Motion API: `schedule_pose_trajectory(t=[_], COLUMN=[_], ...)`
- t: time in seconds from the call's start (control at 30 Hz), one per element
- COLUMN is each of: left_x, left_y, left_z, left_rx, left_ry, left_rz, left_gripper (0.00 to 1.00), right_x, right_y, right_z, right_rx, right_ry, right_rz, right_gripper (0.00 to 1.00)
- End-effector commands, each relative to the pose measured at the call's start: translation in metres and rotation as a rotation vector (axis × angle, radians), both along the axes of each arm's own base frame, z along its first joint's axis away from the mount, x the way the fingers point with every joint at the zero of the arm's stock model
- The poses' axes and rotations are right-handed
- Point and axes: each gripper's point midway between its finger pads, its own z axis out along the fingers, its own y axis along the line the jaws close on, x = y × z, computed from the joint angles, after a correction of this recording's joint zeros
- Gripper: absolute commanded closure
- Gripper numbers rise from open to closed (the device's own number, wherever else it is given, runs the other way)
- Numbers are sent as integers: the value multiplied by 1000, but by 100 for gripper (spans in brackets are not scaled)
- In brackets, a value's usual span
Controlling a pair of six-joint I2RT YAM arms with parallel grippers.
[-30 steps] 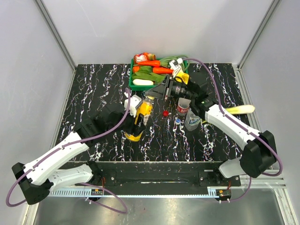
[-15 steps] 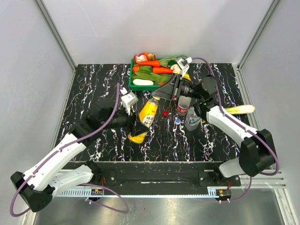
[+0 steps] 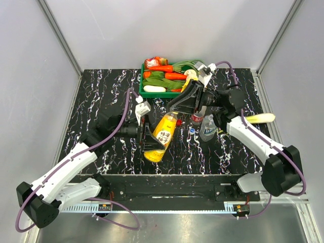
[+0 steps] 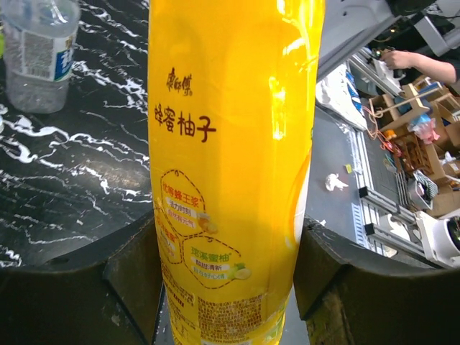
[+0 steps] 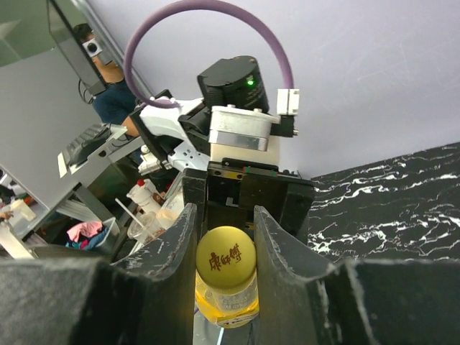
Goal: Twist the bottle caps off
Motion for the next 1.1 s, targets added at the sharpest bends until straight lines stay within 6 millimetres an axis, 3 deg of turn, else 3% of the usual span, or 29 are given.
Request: schedule_pose_trajectory(t=[0.0, 0.1, 0.3, 0.37, 0.57, 0.8, 1.07], left_x=[-6, -1, 23, 30, 49, 70, 95], left_y=[-6, -7, 2, 7, 21, 24, 26], left_z=[40, 33, 19, 13, -3, -17, -42], left_rx=[-131, -102, 9, 51, 155, 282, 467], left_ry=[-113, -101, -119, -130, -163, -188, -216], left_rz=[-89, -64, 102, 159, 294, 447, 632], left_gripper=[76, 66, 16, 1, 1, 1, 1], right_x=[-30, -27, -4, 10, 38, 69, 88], right_y=[-8, -7, -1, 2, 0, -3, -15], right_z=[5, 7, 8, 0, 2, -13, -19], right_rx=[10, 15, -20, -70, -138, -192, -205], right_ry=[-147, -124, -20, 64, 158, 307, 383], right_rz=[88, 79, -26, -97, -279, -437, -595], right_gripper=[100, 100, 100, 100, 100, 100, 100])
